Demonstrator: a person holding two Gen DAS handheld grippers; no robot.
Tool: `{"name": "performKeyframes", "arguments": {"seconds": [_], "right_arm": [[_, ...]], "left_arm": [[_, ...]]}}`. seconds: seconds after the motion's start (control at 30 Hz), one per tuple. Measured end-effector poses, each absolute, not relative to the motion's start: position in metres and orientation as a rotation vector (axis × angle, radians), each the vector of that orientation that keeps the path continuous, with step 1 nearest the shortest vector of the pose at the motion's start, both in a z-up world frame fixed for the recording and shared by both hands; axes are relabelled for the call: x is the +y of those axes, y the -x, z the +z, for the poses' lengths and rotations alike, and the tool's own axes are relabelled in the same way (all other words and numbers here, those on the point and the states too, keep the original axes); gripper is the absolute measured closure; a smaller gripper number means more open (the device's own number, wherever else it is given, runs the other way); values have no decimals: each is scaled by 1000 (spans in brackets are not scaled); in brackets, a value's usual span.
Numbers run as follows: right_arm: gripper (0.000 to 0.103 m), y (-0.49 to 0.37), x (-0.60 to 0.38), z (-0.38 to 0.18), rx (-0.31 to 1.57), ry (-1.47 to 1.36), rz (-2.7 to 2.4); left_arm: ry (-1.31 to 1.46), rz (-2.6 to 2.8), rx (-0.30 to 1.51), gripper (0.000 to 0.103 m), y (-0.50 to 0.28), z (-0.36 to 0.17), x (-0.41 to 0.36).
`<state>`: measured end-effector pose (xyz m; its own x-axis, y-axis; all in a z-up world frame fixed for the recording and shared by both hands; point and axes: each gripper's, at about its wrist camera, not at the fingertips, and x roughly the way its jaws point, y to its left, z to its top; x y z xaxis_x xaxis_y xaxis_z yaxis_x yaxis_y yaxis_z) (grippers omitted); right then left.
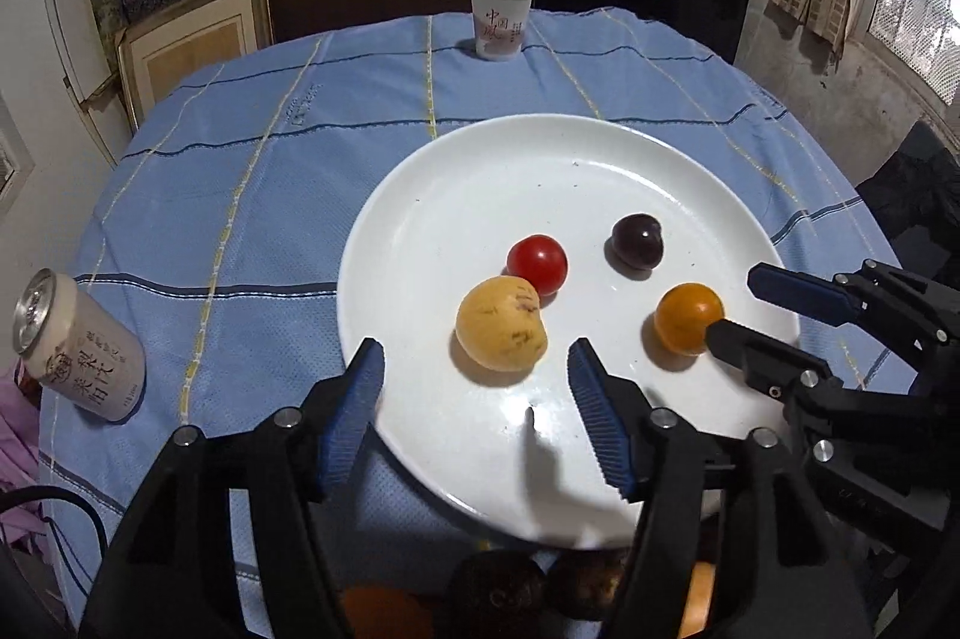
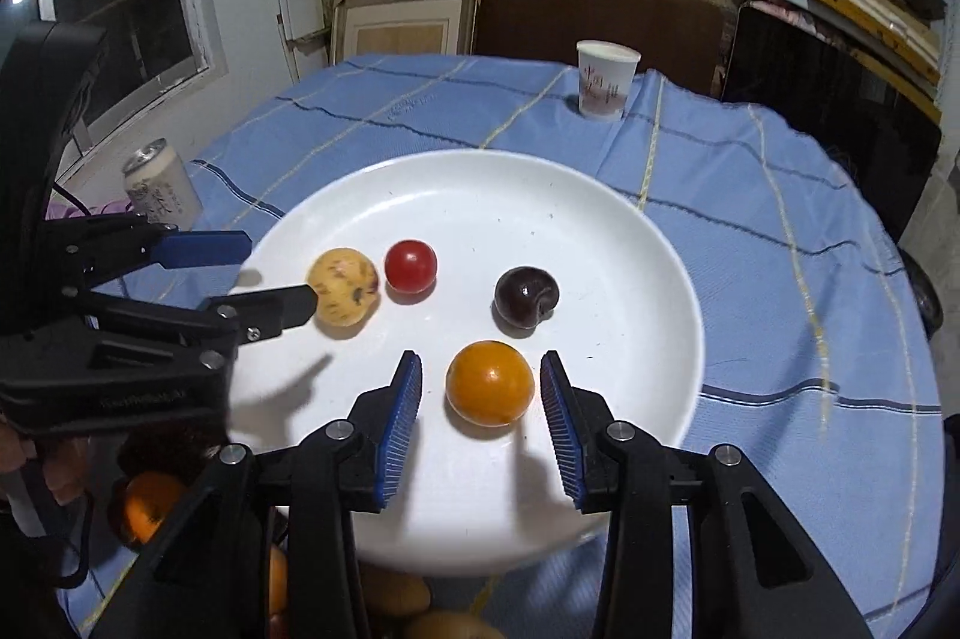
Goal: Organize fruits
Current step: 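Carry pepino and orange fruit onto the white plate and release both, then grasp a mangosteen with the left tool while the right tool grasps a tangerine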
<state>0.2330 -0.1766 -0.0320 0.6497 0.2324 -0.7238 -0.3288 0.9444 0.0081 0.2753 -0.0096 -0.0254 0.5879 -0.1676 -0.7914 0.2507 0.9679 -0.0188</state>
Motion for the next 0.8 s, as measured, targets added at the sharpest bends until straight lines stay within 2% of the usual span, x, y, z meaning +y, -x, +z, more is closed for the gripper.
{"name": "performKeyframes", "arguments": {"seconds": [0.03,0.1,0.13,0.23,0.3,0.4,0.6,0.8], "right_arm": [[62,-227,-178,-27,788,130,320],[61,-205,-182,-15,752,124,326],[61,-195,-183,-11,739,119,332],[54,-149,-188,-2,684,96,353],[49,-125,-192,-5,664,67,366],[48,-88,-195,-21,652,32,374],[48,-64,-196,-64,716,27,359],[48,-66,-204,-70,721,-8,346]], "left_arm": [[-93,-251,898,40,-268,-19,-8],[-81,-268,866,29,-244,-6,-4],[-84,-272,848,27,-233,-2,-2],[-118,-292,793,26,-188,5,0],[-119,-303,764,21,-158,3,2],[-112,-307,734,16,-116,-10,10],[-141,-268,791,15,-81,-55,15],[-144,-176,833,15,-89,-74,27]]}}
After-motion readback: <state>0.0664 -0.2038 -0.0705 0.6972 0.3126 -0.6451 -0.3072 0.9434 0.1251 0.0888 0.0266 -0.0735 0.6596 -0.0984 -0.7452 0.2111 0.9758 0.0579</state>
